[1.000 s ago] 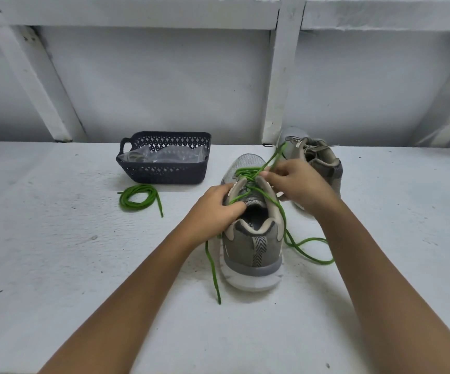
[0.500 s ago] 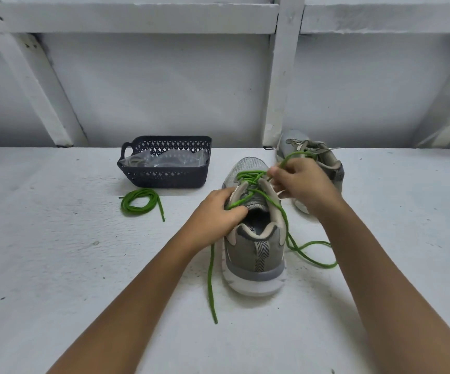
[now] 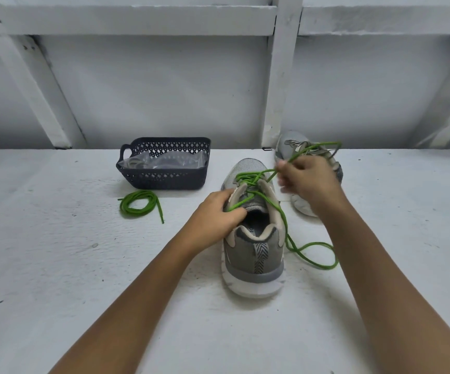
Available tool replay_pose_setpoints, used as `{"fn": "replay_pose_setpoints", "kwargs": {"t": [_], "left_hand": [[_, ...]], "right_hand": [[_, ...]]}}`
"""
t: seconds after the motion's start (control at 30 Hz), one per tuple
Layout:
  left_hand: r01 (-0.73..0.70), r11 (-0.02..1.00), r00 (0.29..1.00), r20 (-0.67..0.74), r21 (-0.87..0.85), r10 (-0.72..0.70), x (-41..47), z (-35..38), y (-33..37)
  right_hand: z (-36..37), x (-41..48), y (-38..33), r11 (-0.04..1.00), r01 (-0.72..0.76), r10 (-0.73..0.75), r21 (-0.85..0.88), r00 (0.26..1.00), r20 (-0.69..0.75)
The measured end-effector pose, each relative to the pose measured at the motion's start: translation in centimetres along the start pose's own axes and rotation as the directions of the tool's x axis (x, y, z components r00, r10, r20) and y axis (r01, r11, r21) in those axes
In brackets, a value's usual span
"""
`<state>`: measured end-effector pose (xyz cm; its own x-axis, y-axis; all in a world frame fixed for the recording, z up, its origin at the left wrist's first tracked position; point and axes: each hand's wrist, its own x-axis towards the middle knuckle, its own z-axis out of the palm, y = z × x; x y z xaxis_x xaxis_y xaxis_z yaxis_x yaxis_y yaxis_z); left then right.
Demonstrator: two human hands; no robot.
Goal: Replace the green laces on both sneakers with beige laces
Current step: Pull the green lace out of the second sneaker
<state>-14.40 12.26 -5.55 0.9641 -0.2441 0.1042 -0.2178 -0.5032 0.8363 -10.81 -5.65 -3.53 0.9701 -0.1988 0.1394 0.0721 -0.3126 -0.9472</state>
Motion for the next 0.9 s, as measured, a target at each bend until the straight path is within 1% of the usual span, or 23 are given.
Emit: {"fn": "replay_pose_setpoints", "kwargs": {"t": [0.03,0.1,0.13,0.17,0.2,0.23,0.27,0.3,0.33,0.37,0.4,0.5,0.53,0.6,0.67,0.77,0.83,0.9], "left_hand": [[0.004,1.000,1.000,-0.005,0.002,-0.004,0.0,0.0,0.1],[0.005,1.000,1.000,-0.002,-0.007,-0.005,0.0,0.0,0.1],[0.000,1.000,1.000,0.002,-0.018,0.000,-0.1,0.0,0.1],[-0.001,1.000,1.000,0.003,-0.025,0.001,-0.1,0.1,0.2],[0.004,1.000,1.000,0.001,-0.023,-0.004,-0.1,0.0,0.2],[0.007,1.000,1.000,-0.005,-0.015,-0.007,-0.1,0.0,0.2],[0.007,1.000,1.000,-0.011,-0.007,-0.007,-0.1,0.0,0.2],[0.006,1.000,1.000,-0.016,-0.005,-0.006,-0.1,0.0,0.2],[0.005,1.000,1.000,-0.014,-0.006,-0.005,0.0,-0.1,0.1],[0.004,1.000,1.000,-0.009,-0.009,-0.004,-0.1,-0.1,0.1],[0.008,1.000,1.000,-0.003,-0.013,-0.008,-0.1,-0.1,0.2],[0.029,1.000,1.000,0.006,-0.002,-0.029,0.0,0.0,0.1],[0.033,0.999,0.999,0.005,0.003,-0.033,0.1,0.0,0.0],[0.032,0.999,0.999,-0.001,0.008,-0.032,0.1,0.0,0.0],[0.027,1.000,1.000,0.002,0.003,-0.027,0.1,0.0,0.0],[0.025,1.000,1.000,0.001,0.014,-0.025,0.1,-0.1,0.0],[0.013,1.000,1.000,-0.005,0.012,-0.013,0.1,0.0,-0.1],[0.007,1.000,1.000,-0.006,0.007,-0.007,0.1,0.0,-0.2]], "right_hand": [[-0.7,0.3,-0.2,0.994,0.012,-0.001,0.111,0.995,-0.095],[-1.9,0.8,-0.5,0.970,0.050,0.013,0.236,0.966,-0.257],[-2.2,0.9,-0.5,0.964,0.062,0.018,0.259,0.955,-0.296],[-2.2,0.8,-0.5,0.959,0.064,0.021,0.277,0.955,-0.295],[-1.9,0.6,-0.4,0.963,0.045,0.024,0.266,0.968,-0.250],[-1.2,0.5,-0.2,0.970,0.007,0.033,0.241,0.986,-0.161],[-0.5,0.2,0.0,0.990,-0.033,0.040,0.138,0.998,-0.048],[0.3,-0.1,0.4,0.999,-0.047,0.048,-0.023,0.997,0.057],[0.8,-0.3,0.7,0.984,-0.014,0.035,-0.177,0.993,0.114],[1.2,-0.2,0.9,0.970,0.017,0.013,-0.243,0.993,0.119],[1.2,-0.2,0.8,0.974,0.015,0.004,-0.228,0.997,0.083],[-0.1,0.1,0.1,0.998,-0.019,0.025,0.059,0.995,-0.100],[-0.7,0.3,0.0,0.996,-0.009,0.023,0.085,0.987,-0.160],[-1.0,0.4,0.0,0.993,0.011,0.018,0.121,0.972,-0.233],[-0.9,0.3,-0.3,0.971,0.024,0.046,0.238,0.957,-0.285],[-1.3,0.1,-1.0,0.887,0.067,0.092,0.457,0.944,-0.316],[-1.3,0.1,-0.9,0.858,0.041,0.123,0.512,0.951,-0.283],[-1.1,0.1,-0.7,0.851,-0.023,0.161,0.525,0.962,-0.219]]}}
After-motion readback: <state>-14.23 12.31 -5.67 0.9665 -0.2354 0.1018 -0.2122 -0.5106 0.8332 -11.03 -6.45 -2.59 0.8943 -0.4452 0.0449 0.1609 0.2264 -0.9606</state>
